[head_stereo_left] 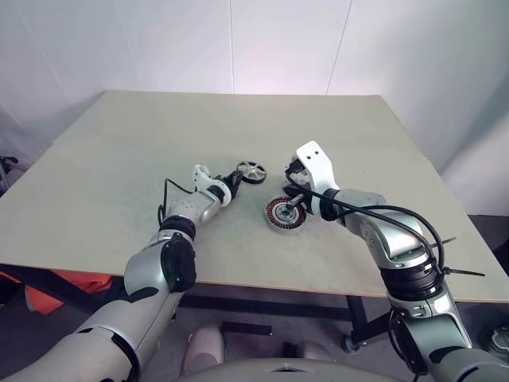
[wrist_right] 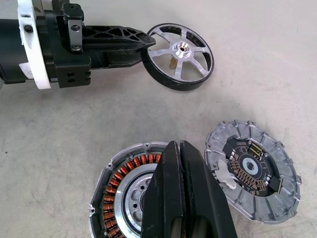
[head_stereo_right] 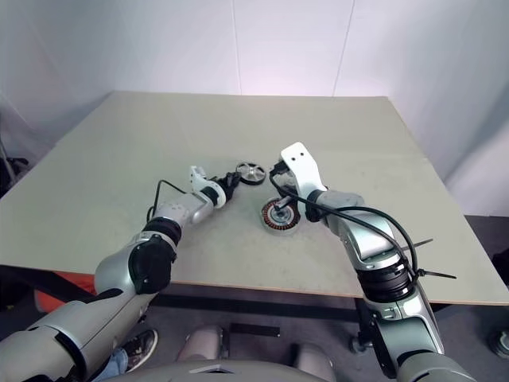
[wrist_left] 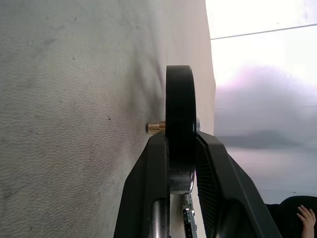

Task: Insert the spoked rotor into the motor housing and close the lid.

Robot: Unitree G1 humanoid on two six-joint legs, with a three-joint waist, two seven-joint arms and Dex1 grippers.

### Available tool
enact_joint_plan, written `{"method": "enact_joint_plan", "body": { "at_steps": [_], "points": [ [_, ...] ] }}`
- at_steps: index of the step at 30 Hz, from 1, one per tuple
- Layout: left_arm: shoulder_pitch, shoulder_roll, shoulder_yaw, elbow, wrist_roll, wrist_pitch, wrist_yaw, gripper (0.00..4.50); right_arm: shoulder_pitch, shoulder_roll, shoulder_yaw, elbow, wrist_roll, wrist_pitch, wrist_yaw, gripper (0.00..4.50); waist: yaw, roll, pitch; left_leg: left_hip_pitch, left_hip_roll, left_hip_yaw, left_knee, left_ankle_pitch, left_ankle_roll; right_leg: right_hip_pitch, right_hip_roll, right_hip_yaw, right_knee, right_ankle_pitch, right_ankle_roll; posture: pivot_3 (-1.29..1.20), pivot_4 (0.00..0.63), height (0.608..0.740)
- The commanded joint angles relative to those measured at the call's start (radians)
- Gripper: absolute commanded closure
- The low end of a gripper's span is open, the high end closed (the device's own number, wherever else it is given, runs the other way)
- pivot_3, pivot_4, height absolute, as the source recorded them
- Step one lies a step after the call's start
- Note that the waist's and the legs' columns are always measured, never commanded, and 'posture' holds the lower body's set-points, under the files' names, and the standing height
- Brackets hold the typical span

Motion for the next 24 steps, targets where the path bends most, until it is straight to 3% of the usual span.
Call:
{"method": "enact_joint_plan", "body": {
  "at_steps": [1, 6, 9, 14, 18, 24],
  "points": [
    [0.001, 0.007, -0.003, 0.003, 0.002, 0.028, -0.021, 4.09, -0.015, 0.0, -0.022, -0.021, -0.005, -0.021, -0.012, 4.5, 0.0, 0.0, 0.0, 0.0, 0.0, 0.0, 0.0, 0.0, 0.0, 0.0, 0.0, 0.0, 0.0, 0.0, 0.0, 0.0, 0.0, 0.74],
    [0.013, 0.045, -0.004, -0.072, -0.048, 0.228, -0.144, 4.09, -0.014, -0.016, -0.043, 0.036, -0.049, -0.027, -0.059, 4.5, -0.001, 0.0, 0.0, -0.004, 0.0, 0.0, -0.001, 0.0, -0.001, -0.004, 0.0, 0.0, 0.0, 0.0, 0.0, 0.0, 0.0, 0.74],
    [0.068, 0.075, -0.03, -0.226, -0.109, 0.477, -0.219, 4.09, -0.01, -0.039, -0.066, 0.118, -0.1, -0.055, -0.114, 4.5, -0.005, -0.001, 0.001, -0.016, 0.0, -0.001, 0.001, 0.003, -0.004, -0.014, 0.0, -0.001, 0.001, 0.004, -0.006, 0.0, 0.0, 0.74],
    [0.202, 0.067, -0.077, -0.501, -0.184, 0.756, -0.189, 4.09, -0.023, -0.049, -0.127, 0.268, -0.155, -0.118, -0.201, 4.5, -0.014, -0.001, 0.001, -0.028, 0.001, -0.001, 0.002, 0.002, -0.002, -0.026, 0.002, -0.003, 0.003, 0.006, -0.006, 0.0, 0.0, 0.74],
    [0.27, 0.053, -0.067, -0.626, -0.226, 0.858, -0.133, 4.09, -0.029, -0.056, -0.172, 0.399, -0.2, -0.183, -0.273, 4.5, -0.017, -0.001, 0.001, -0.029, 0.002, 0.0, 0.002, 0.0, 0.001, -0.026, 0.003, -0.006, 0.003, 0.004, -0.009, 0.0, 0.0, 0.74],
    [0.308, 0.001, -0.073, -0.705, -0.251, 0.918, -0.076, 4.09, -0.027, -0.046, -0.19, 0.432, -0.206, -0.21, -0.276, 4.5, -0.019, -0.001, 0.001, -0.028, 0.002, 0.001, 0.005, 0.0, 0.002, -0.024, 0.003, -0.006, 0.003, 0.002, -0.012, 0.0, 0.0, 0.74]
  ]
}}
